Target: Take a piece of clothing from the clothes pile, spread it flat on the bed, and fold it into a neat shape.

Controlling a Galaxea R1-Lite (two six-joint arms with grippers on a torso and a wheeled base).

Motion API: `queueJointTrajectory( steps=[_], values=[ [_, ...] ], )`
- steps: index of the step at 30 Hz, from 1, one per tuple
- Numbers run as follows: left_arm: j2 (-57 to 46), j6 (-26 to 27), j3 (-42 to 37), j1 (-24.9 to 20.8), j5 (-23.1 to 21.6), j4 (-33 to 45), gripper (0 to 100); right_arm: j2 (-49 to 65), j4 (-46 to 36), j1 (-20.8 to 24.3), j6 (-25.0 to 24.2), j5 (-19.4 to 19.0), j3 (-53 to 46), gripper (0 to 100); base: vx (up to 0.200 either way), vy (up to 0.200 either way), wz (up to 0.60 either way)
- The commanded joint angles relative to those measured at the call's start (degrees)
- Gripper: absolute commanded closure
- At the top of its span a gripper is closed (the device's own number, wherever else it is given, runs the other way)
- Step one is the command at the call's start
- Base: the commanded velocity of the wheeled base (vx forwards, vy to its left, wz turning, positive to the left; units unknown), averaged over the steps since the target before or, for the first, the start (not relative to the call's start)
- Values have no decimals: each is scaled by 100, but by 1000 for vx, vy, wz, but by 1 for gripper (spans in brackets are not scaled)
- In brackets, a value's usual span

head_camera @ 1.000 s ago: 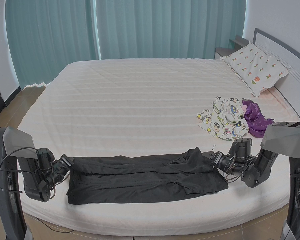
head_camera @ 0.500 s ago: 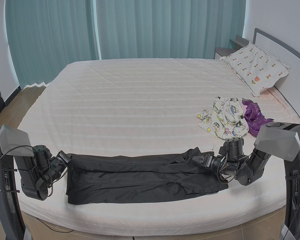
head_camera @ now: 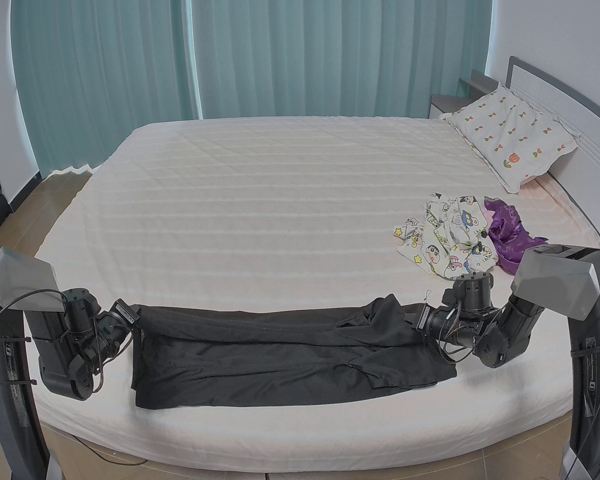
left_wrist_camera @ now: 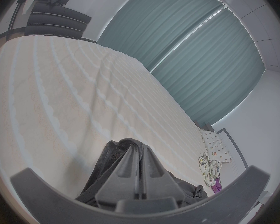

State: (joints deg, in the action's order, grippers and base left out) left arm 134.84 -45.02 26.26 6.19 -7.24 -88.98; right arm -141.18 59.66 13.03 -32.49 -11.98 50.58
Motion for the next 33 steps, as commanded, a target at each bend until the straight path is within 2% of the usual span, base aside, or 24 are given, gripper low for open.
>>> queueJointTrajectory(
  steps=[1,5,14,18,27,33],
  values=[
    [-89,11,11,22,-5,-93,100,108,125,-99,-117,-41,-22,100,0,0,0],
    [-89,37,20,22,-5,-93,100,178,424,-143,-364,-59,-92,100,0,0,0],
    [-98,274,143,14,-14,-102,100,363,714,-345,-399,-164,-101,100,0,0,0],
    [-63,274,292,14,-14,-102,100,354,1188,-372,-557,-173,-74,100,0,0,0],
    [-46,231,617,5,-5,-102,100,293,1698,-407,-583,-146,268,100,0,0,0],
    [113,248,600,5,12,-102,100,64,1751,-372,-539,-94,180,100,0,0,0]
  ],
)
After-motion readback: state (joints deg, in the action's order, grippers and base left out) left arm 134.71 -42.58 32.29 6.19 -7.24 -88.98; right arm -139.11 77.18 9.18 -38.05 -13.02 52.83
